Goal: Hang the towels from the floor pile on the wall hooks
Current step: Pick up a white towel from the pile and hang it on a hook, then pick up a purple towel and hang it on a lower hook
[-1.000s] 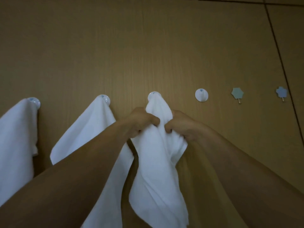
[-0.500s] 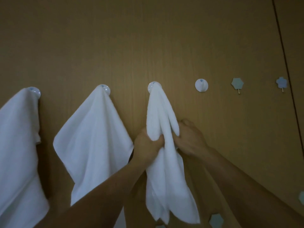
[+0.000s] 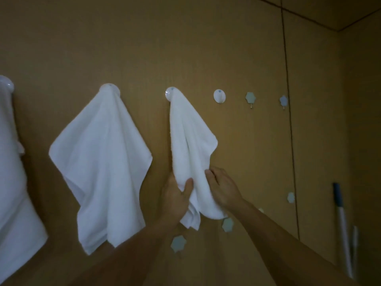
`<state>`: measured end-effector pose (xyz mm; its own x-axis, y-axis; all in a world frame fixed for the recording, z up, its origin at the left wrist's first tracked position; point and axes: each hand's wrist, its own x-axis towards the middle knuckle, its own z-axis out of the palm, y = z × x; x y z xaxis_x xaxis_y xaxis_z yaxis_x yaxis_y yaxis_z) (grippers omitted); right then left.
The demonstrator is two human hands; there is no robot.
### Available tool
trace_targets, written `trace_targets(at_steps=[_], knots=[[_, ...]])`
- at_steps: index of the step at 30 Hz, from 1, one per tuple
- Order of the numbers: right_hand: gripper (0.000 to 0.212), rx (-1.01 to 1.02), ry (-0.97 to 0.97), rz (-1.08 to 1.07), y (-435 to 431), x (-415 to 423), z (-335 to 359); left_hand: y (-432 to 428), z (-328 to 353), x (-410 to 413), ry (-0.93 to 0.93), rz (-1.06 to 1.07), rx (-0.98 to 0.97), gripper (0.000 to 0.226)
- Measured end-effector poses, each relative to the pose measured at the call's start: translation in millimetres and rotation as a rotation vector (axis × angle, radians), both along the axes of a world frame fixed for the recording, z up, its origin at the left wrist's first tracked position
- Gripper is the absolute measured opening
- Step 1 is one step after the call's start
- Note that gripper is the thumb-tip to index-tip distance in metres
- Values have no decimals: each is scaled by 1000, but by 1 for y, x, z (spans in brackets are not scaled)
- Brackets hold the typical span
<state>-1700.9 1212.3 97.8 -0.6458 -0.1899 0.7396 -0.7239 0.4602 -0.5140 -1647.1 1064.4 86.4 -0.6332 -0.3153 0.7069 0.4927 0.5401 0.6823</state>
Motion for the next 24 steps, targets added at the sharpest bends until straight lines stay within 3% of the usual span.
trace_targets(at_steps=[2, 5, 8, 11, 18, 24], knots=[[42, 9, -69, -68, 5, 21, -24, -4, -23, 14, -50, -33, -33, 61], [47, 46, -168, -156, 21, 63, -68, -9, -72, 27, -268, -67, -61, 74], [54, 115, -315, -275, 43, 112, -118, -3, -125, 46, -517, -50, -130, 65], [56, 172, -493, -398, 74, 160, -167, 24, -169, 72, -675, -132, -199, 78], [53, 206, -779, -600, 154, 281, -242, 121, -219, 141, -761, -450, -409, 72], [48, 182, -868, -827, 217, 427, -285, 211, -268, 241, -800, -644, -717, 62]])
